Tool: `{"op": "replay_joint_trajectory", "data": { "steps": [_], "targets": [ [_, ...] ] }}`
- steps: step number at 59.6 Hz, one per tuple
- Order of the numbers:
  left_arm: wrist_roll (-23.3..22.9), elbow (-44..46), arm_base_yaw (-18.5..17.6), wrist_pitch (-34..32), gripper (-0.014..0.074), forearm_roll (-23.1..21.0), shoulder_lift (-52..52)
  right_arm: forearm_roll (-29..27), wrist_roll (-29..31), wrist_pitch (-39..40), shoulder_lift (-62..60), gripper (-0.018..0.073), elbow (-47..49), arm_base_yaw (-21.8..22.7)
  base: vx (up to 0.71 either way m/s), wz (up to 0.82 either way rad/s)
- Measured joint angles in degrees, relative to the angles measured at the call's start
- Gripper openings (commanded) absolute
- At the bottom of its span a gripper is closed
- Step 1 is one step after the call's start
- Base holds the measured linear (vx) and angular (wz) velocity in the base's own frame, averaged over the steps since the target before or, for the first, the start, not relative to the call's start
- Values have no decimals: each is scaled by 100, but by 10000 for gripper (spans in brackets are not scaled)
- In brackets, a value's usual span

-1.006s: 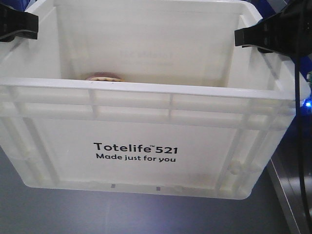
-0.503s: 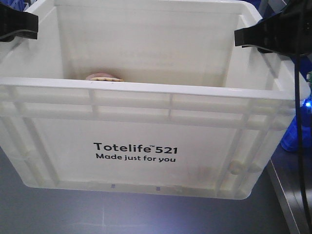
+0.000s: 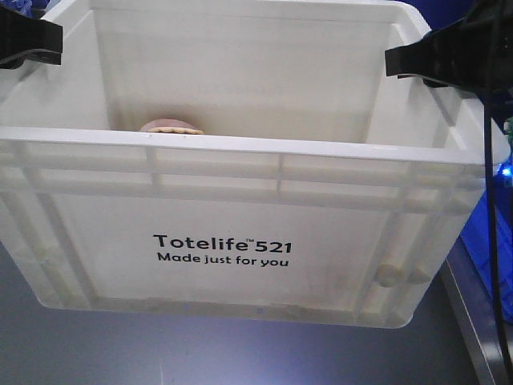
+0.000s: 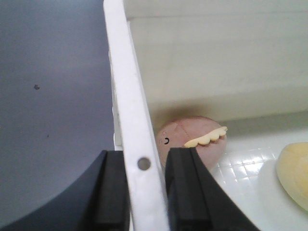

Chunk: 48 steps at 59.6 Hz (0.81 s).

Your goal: Place moving items into box and shelve

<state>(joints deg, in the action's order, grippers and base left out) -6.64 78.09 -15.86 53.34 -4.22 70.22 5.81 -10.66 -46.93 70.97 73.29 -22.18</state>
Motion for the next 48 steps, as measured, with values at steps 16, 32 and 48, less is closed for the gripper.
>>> {"op": "replay_joint_trajectory", "data": {
  "steps": [16, 32, 48],
  "targets": [
    [0, 0, 0, 0, -6, 0, 0, 0, 0, 0, 0, -6, 0, 0, 38, 0],
    [0, 0, 0, 0, -6, 0, 0, 0, 0, 0, 0, -6, 0, 0, 38, -1],
    [0, 0, 0, 0, -6, 0, 0, 6, 0, 0, 0, -6, 0, 0, 37, 1]
  ]
}}
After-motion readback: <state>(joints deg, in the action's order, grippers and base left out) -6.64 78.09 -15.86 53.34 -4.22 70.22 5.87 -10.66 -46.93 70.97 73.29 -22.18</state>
